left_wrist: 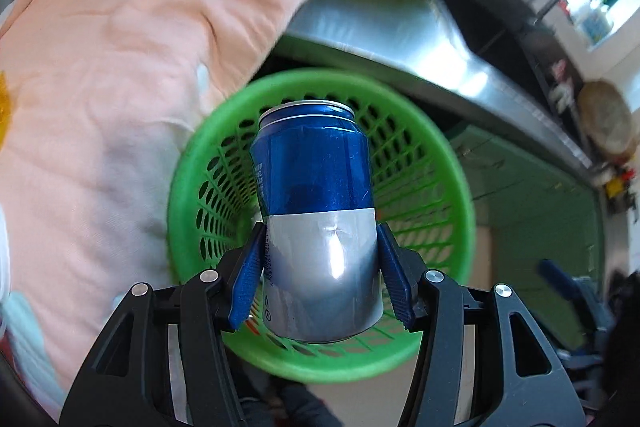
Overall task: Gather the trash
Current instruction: 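Carry the can and clear lid to the green basket and release both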
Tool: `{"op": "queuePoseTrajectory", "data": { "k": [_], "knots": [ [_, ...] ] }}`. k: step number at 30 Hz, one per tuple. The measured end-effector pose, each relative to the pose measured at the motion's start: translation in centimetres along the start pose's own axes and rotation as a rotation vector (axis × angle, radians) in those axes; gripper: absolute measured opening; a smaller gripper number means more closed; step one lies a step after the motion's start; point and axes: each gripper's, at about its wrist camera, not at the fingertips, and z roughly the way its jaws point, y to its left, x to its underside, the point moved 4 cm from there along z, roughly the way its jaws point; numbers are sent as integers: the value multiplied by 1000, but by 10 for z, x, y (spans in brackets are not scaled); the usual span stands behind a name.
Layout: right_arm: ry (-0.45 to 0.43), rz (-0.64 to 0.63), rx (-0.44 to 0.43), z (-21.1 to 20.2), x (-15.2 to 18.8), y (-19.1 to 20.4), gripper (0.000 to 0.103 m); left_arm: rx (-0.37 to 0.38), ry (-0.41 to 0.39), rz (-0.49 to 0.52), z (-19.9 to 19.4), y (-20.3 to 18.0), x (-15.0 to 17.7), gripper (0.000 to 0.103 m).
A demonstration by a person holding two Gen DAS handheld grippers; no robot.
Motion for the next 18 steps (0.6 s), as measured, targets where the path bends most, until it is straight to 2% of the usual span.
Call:
{"op": "queuePoseTrajectory", "data": {
  "k": [3, 9, 14, 18],
  "knots": [
    [5, 5, 10, -2, 4, -6, 76, -33, 44, 31, 21, -3, 2, 55],
    [7, 28, 16, -4, 7, -13, 76, -65, 61, 40, 33, -2, 3, 62],
    [0, 13, 12, -7, 5, -6, 76, -53, 28, 38, 18, 0, 5, 63],
    [-19, -2, 0, -12, 1, 5, 76, -31, -23, 17, -13, 4, 9, 63]
  ]
}}
